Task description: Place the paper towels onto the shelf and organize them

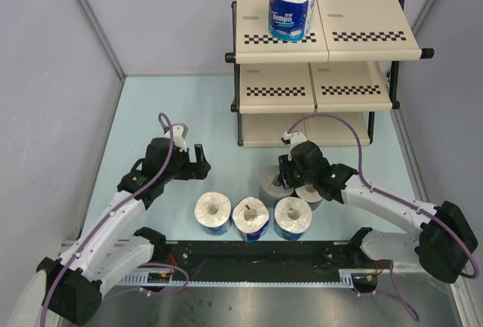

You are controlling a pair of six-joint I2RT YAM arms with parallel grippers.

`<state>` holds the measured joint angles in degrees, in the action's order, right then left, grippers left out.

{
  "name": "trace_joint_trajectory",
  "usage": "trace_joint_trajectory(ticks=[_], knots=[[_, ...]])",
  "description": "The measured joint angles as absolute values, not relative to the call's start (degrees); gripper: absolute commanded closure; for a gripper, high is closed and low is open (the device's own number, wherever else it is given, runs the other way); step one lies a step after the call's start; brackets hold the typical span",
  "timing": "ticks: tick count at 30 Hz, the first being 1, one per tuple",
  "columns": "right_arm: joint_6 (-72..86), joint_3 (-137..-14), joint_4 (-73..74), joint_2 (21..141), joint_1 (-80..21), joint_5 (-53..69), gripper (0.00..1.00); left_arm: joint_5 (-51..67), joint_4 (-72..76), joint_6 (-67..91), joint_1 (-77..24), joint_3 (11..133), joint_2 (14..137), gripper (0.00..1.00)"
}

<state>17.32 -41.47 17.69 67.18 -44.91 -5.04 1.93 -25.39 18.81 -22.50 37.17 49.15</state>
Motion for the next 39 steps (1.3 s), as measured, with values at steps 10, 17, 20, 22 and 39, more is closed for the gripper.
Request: trace_joint_trajectory(ticks=[10, 17, 20, 22, 39], knots=[[19.4, -42.1, 21.6, 56.4, -45.5, -11.7, 0.73, 2.0, -25.4, 18.8, -22.5, 37.2, 49.8, 0.0], [19.0, -50.0, 20.8, 48.8, -43.1, -16.8, 0.76, 2.0, -25.4, 18.8, -22.5, 37.2, 50.4, 0.0], [18.1, -53.3, 18.4, 48.8, -41.8, -18.5, 0.76, 2.0, -25.4, 18.8, -22.5, 37.2, 50.5, 0.0], [17.7, -54.6, 15.9, 49.0, -40.7, -20.0, 0.77, 2.0, -25.4, 18.8, -22.5, 37.2, 50.5, 0.0], [16.4, -55.4, -11.0, 63.3, -34.2, -26.9, 0.78, 2.0, -25.4, 18.8, -22.5, 37.2, 50.0, 0.0]])
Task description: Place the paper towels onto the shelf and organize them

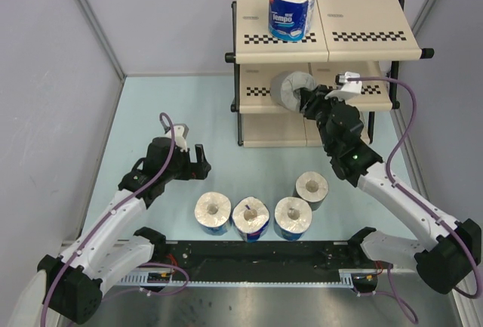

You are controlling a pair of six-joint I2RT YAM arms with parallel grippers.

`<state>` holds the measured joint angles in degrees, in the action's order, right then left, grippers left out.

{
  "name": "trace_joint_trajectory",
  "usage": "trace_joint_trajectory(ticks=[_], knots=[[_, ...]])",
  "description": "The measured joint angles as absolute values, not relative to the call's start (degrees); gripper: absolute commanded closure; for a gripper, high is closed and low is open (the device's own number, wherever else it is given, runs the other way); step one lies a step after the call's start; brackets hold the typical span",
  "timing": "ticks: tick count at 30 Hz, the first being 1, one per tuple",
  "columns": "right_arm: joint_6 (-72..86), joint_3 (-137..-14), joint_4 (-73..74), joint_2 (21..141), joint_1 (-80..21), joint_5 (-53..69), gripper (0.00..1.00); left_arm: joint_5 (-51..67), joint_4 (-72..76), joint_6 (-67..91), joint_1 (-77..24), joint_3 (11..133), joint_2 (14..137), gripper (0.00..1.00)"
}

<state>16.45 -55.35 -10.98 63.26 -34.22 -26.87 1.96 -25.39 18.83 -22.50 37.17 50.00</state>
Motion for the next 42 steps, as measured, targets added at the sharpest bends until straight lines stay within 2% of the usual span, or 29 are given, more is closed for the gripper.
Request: trace_joint_trajectory(ticks=[12, 15, 17, 20, 26, 34, 42], knots=[[14.9, -59.4, -16.2, 71.2, -31.6, -27.6, 0.77, 2.0, -25.4, 18.8, -22.5, 37.2, 50.0, 0.0], [14.7, -59.7, -16.2, 72.7, -31.5, -26.9, 0.68, 2.0, -25.4, 18.8, -22.5, 37.2, 50.0, 0.0], [14.8, -59.8, -16.2, 73.3, -31.5, -26.5, 0.55, 2.0, -25.4, 18.8, -22.5, 37.2, 50.0, 0.0], [14.8, -60.1, -16.2, 73.5, -31.5, -26.1, 0.47, 2.1, -25.4, 18.8, -22.5, 37.2, 50.3, 0.0], [14.7, -60.6, -16.3, 73.6, -31.2, -24.9, 0.47, 2.2, -25.4, 18.8, -22.5, 37.2, 50.4, 0.0], [14.7, -60.6, -16.1, 73.3, -31.1, -25.0, 0.37, 2.4, -25.4, 18.8, -22.5, 37.2, 50.5, 0.0], [14.3, -60.6, -16.1, 70.5, -30.3, -24.6, 0.36, 3.2, -25.4, 18.8, -22.5, 37.2, 50.7, 0.0]])
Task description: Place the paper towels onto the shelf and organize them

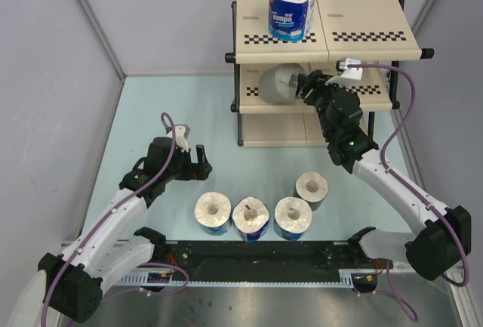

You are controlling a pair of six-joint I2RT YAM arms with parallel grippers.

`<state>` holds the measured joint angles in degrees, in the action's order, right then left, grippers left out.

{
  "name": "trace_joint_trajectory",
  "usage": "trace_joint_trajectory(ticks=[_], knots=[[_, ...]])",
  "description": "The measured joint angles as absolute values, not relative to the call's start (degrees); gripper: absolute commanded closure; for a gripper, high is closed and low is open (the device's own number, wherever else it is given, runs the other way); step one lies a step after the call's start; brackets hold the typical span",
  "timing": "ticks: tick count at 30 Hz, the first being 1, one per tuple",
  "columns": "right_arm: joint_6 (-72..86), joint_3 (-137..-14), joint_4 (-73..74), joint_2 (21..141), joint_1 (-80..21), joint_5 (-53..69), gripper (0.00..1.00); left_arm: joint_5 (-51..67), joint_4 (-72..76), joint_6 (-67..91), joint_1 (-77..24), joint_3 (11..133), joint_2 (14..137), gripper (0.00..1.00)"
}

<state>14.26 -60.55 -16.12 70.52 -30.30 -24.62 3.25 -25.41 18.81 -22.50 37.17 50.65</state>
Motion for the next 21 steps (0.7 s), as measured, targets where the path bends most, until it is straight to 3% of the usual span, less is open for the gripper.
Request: trace_joint_trajectory(ticks=[21], knots=[[15.0, -60.6, -14.6, 70.7, -29.9, -21.1, 0.31, 3.2, -25.4, 18.8, -22.5, 37.2, 50.7, 0.0]])
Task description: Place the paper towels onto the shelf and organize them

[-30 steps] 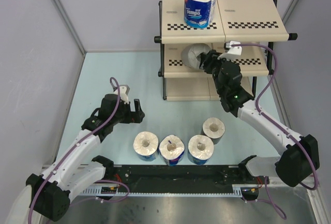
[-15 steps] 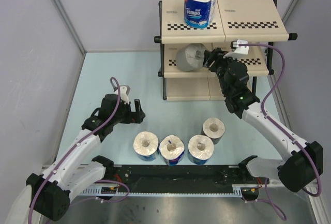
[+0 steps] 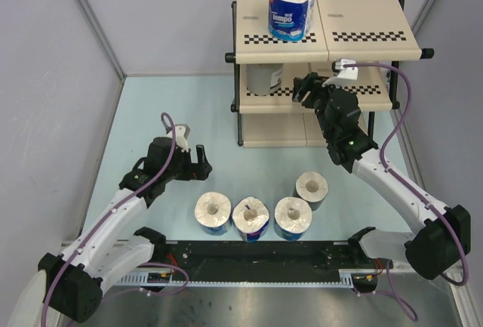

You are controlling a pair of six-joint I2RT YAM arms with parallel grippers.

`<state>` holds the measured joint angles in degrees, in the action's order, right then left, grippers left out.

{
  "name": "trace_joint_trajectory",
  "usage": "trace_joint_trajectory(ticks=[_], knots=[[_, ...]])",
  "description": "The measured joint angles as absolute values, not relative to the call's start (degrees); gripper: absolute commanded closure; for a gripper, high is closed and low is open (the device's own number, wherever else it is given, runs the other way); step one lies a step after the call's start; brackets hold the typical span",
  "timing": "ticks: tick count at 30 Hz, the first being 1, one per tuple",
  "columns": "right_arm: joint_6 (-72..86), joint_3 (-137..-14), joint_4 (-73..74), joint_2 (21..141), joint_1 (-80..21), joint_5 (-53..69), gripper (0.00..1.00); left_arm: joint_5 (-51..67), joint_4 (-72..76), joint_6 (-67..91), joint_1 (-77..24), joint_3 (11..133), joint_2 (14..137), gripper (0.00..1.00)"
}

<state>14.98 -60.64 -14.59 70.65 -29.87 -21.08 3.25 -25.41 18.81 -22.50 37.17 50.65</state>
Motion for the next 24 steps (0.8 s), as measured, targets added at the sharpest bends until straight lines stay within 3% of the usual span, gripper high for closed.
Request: trace_joint_trajectory(ticks=[7, 15, 24], knots=[[18.0, -60.6, -2.4, 64.7, -30.1, -21.1, 0.27, 3.3, -25.4, 18.8, -22.5, 37.2, 50.7, 0.0], [25.0, -55.4, 16.8, 47.0, -37.8, -25.5, 0.23, 3.4, -25.4, 18.8, -22.5, 37.2, 50.7, 0.0], [42.9, -36.1, 38.4, 35.9, -39.7, -28.8, 0.2, 3.5, -25.4, 18.8, -22.5, 37.2, 50.7, 0.0]])
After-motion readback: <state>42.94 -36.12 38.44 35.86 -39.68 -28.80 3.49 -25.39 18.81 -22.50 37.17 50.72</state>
